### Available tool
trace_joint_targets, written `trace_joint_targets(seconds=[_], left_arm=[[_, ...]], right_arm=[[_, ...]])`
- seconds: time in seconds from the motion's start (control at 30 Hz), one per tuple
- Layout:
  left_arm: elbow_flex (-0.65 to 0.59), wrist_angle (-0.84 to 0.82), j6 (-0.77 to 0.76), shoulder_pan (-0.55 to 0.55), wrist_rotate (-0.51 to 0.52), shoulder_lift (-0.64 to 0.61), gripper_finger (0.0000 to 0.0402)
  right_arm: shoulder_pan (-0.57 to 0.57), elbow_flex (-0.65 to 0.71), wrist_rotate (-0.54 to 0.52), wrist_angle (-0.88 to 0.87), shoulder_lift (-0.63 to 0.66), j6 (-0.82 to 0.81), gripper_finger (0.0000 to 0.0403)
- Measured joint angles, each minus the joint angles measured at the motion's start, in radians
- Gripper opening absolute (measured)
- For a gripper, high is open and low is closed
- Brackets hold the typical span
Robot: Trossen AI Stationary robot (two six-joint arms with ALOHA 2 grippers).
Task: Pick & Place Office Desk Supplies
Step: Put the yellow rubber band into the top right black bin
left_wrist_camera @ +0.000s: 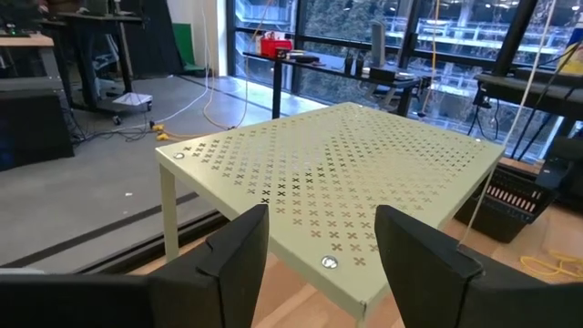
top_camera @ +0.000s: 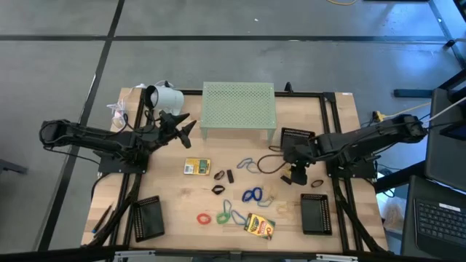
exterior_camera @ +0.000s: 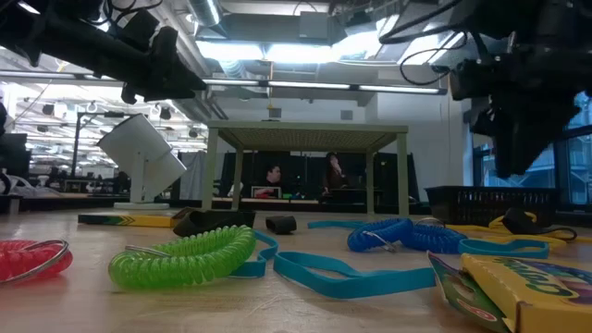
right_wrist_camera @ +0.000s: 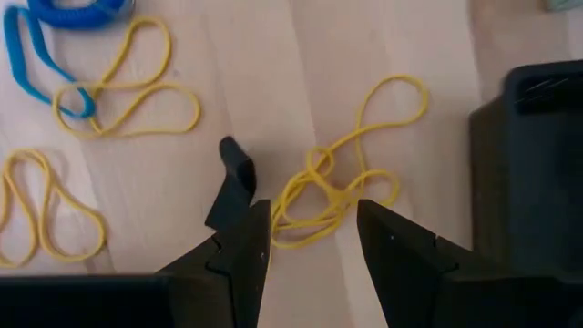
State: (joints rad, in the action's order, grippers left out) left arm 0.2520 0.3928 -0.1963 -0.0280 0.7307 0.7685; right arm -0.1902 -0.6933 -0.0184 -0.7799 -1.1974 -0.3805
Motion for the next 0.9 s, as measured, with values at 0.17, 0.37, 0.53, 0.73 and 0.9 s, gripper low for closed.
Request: trace_joint_targets(seconds=[0.17, 0.37, 0.53, 0.73, 0.9], left_arm=[[0.000, -0.002, 0.000, 0.000, 0.000, 0.000, 0.0198], [0.000, -0.010, 0.000, 0.000, 0.000, 0.000, 0.0198], [0.000, -0.010, 0.000, 0.000, 0.000, 0.000, 0.0198], [0.000, -0.010, -0.001, 0.000, -0.004, 0.000, 0.0198], [0.000, -0.022, -0.004, 0.000, -0.004, 0.000, 0.0198]], right_arm=[[-0.055, 0.000, 0.000, 0.006, -0.055, -0.028, 0.0168], [-0.113, 0.000, -0.052, 0.018, -0.122, -0.028, 0.0168], [-0.135, 0.000, -0.056, 0.031, -0.169, -0.030, 0.0168], [-0.146, 0.000, -0.053, 0.079, -0.206, -0.030, 0.0168], [-0.146, 0.000, -0.053, 0.092, -0.225, -0.031, 0.0150]])
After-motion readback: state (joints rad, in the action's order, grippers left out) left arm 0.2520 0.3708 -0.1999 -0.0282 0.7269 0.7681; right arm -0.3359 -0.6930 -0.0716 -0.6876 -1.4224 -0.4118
